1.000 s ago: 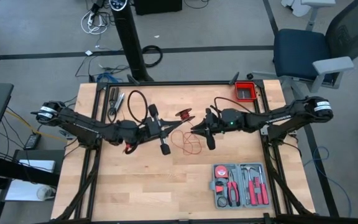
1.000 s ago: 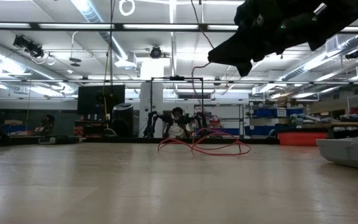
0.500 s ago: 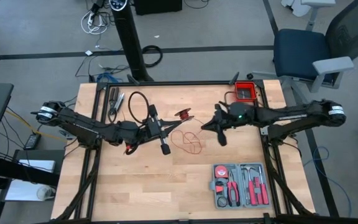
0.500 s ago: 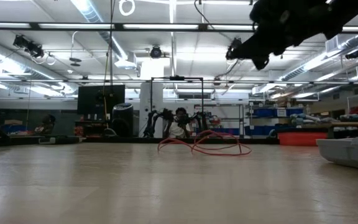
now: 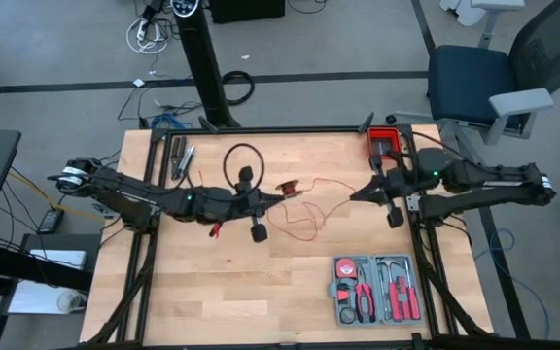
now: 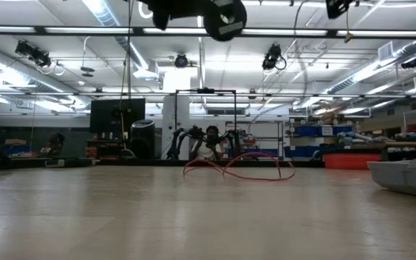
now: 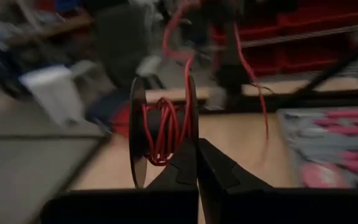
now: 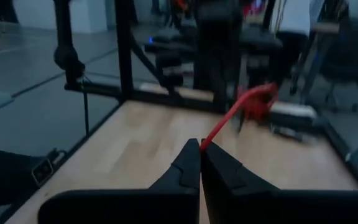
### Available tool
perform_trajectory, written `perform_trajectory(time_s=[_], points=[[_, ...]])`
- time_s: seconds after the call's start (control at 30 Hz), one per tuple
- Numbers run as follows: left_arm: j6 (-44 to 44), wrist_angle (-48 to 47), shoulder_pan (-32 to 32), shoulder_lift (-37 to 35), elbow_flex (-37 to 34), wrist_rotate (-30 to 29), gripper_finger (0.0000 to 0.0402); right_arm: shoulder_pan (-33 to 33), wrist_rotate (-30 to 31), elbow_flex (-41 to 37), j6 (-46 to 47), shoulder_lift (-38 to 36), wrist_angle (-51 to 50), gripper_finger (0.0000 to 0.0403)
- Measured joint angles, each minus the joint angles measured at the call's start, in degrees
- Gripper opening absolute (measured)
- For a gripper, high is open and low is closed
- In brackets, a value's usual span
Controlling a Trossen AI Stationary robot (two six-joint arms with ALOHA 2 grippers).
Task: Coil cords
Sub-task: Uncoil the wire
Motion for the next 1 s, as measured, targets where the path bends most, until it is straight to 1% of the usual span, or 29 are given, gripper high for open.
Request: perform_trajectory(time_s=[0.13, 0.27, 0.33, 0.4, 0.53, 0.67, 0.87, 1.0], points=[[-6.73, -1.55, 1.52, 0.0, 0.0, 8.93, 0.0, 1.05, 0.04, 0.37, -3.13, -0.29, 3.87, 0.0], [-9.33, -1.27, 1.61, 0.0, 0.0, 17.95, 0.0, 1.2, 1.03, 0.39, -6.02, 2.15, 9.99, 0.0], [-9.93, -0.53, 1.45, 0.02, 0.0, 21.84, 0.0, 1.2, 3.42, 0.39, -6.67, 4.32, 13.7, 0.0], [-10.77, 0.37, 0.94, 0.02, 0.0, 24.37, 0.0, 1.2, 6.31, 0.4, -6.81, 6.91, 17.55, 0.0], [-10.92, 1.41, -0.15, 0.04, 0.0, 27.73, 0.0001, 1.18, 12.24, 0.41, -6.85, 13.57, 23.97, 0.0], [-9.79, 2.58, -1.08, 0.04, 0.0, 29.61, 0.0001, 1.18, 15.9, 0.41, -6.6, 21.26, 29.29, 0.0], [-4.65, 7.06, -2.72, 0.07, 0.0, 32.22, 0.0002, 1.07, 16.5, 0.41, -6.05, 31.8, 34.63, 0.0], [1.87, 11.57, -3.98, 0.07, 0.0, 32.21, 0.0002, 0.35, 15.97, 0.63, -6.41, 35.58, 32.59, 0.0]])
